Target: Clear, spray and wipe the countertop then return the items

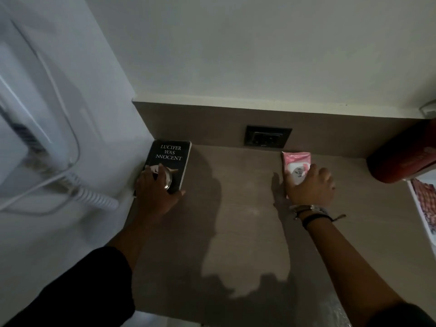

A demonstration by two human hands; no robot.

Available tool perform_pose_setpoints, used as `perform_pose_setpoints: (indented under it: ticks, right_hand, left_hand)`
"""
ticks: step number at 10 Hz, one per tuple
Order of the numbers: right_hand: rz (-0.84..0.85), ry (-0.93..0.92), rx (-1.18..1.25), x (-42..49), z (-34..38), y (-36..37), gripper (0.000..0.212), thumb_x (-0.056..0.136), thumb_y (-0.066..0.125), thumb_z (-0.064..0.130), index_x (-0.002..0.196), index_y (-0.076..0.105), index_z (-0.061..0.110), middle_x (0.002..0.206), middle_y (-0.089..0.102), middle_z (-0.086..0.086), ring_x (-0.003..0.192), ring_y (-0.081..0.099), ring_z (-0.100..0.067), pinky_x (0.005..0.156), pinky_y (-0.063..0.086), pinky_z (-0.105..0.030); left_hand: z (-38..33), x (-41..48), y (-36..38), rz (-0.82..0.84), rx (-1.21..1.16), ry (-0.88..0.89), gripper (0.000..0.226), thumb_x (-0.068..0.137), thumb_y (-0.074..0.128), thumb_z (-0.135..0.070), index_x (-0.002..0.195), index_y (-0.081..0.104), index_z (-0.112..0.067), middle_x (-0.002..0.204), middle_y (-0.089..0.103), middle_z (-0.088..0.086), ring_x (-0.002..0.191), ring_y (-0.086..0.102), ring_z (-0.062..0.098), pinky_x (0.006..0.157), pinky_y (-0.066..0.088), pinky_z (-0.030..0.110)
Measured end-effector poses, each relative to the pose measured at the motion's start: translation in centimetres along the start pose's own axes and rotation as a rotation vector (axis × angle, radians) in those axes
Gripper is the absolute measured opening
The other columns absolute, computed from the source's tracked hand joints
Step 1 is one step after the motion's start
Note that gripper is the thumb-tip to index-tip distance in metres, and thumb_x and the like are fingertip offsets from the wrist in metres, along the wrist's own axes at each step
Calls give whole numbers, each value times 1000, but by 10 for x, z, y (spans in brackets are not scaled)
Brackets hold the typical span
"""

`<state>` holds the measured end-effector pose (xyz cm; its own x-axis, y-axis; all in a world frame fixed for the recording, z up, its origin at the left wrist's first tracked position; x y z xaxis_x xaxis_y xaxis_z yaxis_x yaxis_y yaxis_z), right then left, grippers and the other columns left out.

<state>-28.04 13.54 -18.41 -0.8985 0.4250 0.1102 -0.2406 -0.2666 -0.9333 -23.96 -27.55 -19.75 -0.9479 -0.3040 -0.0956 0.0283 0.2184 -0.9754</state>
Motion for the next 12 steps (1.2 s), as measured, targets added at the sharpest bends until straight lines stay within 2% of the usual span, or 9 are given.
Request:
perform_pose_setpoints:
  ticks: [1,2,4,6,7,8,10,11,12]
  right_hand:
    - [13,-14,56,-25,-12,-18,52,78,68,41,111,58,2,109,56,-24,95,56,-44,77,48,-47]
    - [77,-51,67,-48,-24,-26,47,80,69,35,114,61,4,115,56,-21,97,57,-43,79,49,-47]
    - [203,-55,91,-49,-36,-21,44,81,69,32,116,61,6,118,59,-18,102,57,-36,84,51,-46]
    - [188,-89,167,-35,-30,-35,39,83,67,29,115,62,7,115,60,-18,98,58,-36,80,51,-45]
    - [174,-114,171,-27,-36,-43,39,84,66,29,115,62,6,115,59,-18,99,57,-36,81,50,-45]
    - [218,-152,110,-28,-45,-45,44,85,65,33,122,59,9,121,57,-15,105,56,-32,85,50,-43]
    - [183,-222,88,-38,-68,-58,42,80,69,30,115,63,7,113,60,-16,98,58,-34,81,49,-43]
    - [185,-256,19,-40,-68,-71,44,81,67,35,116,62,8,114,59,-15,101,56,-33,85,46,-42]
    - [252,-365,-123,-41,-45,-93,52,83,60,45,125,57,15,131,50,-14,117,48,-32,95,39,-42]
  left_hand:
    - [7,7,2,-21,4,-18,84,79,74,-50,144,43,-8,146,36,34,135,34,49,114,28,55]
    - [18,12,9,-2,-19,-59,86,79,77,-41,149,37,-11,148,31,36,138,29,52,115,26,58]
    - [16,23,7,80,-67,-155,95,70,83,-44,147,35,-17,142,40,29,130,40,47,110,37,55]
    - [-17,9,0,-48,-389,-318,108,54,92,-36,141,34,-11,137,45,24,122,48,45,100,46,54]
    - [-78,14,10,-15,-454,-153,103,51,94,-39,135,44,-10,131,54,20,121,51,38,101,46,45]
    - [-152,13,39,145,-464,39,99,57,92,-36,138,43,-6,136,52,19,128,47,35,108,40,43]
    - [-220,14,64,64,-338,185,95,62,83,-51,138,45,-9,139,47,20,131,40,36,109,31,40]
    - [-224,7,60,15,-238,205,118,64,75,-68,153,22,-12,160,20,21,149,18,34,119,11,51]
    - [-230,-15,24,-91,-174,326,110,74,59,-76,156,14,-17,166,4,13,154,5,27,120,-3,54]
Point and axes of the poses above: each hand's wrist, its own x-axis towards the middle knuckle, its own y-axis out of the palm, z = x × y, the point moved 7 cm from there along x, towards the middle knuckle
